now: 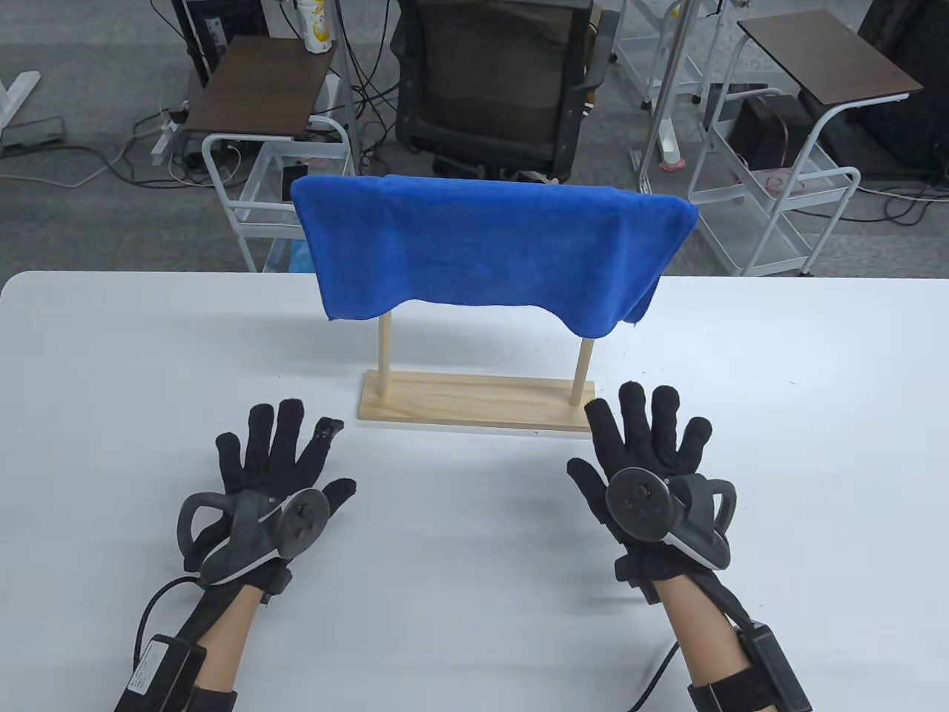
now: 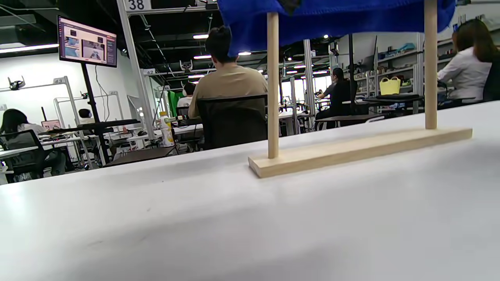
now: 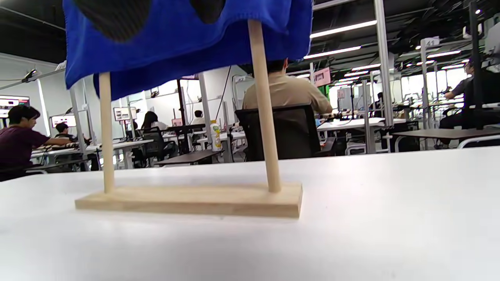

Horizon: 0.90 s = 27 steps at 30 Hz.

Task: Drape square towel over desktop hanging rack bar

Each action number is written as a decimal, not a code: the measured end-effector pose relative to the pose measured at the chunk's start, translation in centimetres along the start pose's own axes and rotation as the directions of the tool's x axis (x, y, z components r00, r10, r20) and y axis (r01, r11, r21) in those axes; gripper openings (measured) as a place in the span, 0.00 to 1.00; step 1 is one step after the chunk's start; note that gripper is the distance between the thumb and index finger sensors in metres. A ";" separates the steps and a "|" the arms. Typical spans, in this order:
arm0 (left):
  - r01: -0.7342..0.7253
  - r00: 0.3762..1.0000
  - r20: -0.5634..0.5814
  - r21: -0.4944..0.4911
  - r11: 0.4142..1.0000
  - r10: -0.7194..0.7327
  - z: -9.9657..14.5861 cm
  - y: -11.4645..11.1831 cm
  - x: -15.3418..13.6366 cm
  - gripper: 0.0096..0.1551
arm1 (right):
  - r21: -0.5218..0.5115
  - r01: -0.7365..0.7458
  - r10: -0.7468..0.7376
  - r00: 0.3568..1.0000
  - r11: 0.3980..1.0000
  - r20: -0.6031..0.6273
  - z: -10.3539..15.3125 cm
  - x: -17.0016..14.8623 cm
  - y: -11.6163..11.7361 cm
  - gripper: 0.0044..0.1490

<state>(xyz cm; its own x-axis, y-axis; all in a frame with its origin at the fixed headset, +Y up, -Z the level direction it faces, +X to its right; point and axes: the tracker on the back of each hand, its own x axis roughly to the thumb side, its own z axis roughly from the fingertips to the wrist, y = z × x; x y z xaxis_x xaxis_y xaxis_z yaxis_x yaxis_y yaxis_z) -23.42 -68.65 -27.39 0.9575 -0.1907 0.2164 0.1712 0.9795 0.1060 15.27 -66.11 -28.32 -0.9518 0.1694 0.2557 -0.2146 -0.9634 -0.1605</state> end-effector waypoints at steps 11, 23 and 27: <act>0.033 0.996 0.086 -0.109 0.994 -0.024 0.4 -4.5 2.1 0.52 | 0.252 -0.089 0.089 0.996 0.964 0.012 1.1 -1.1 6.7 0.49; 0.017 0.996 0.084 -0.094 0.995 -0.009 0.9 -4.3 1.9 0.52 | 0.194 -0.041 0.038 0.999 0.980 0.019 1.9 -0.9 5.2 0.49; 0.007 0.996 0.085 -0.089 0.996 0.000 1.0 -4.1 1.8 0.52 | 0.189 -0.020 0.016 1.000 0.982 0.021 2.0 -0.9 5.0 0.48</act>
<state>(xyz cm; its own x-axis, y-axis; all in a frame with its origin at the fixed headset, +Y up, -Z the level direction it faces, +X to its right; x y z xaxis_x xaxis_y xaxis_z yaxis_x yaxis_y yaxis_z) -22.64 -73.09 -26.47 0.9343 -0.1954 0.2980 0.1983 0.9799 0.0209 15.49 -71.48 -27.48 -0.9502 0.1492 0.2735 -0.1502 -0.9885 0.0176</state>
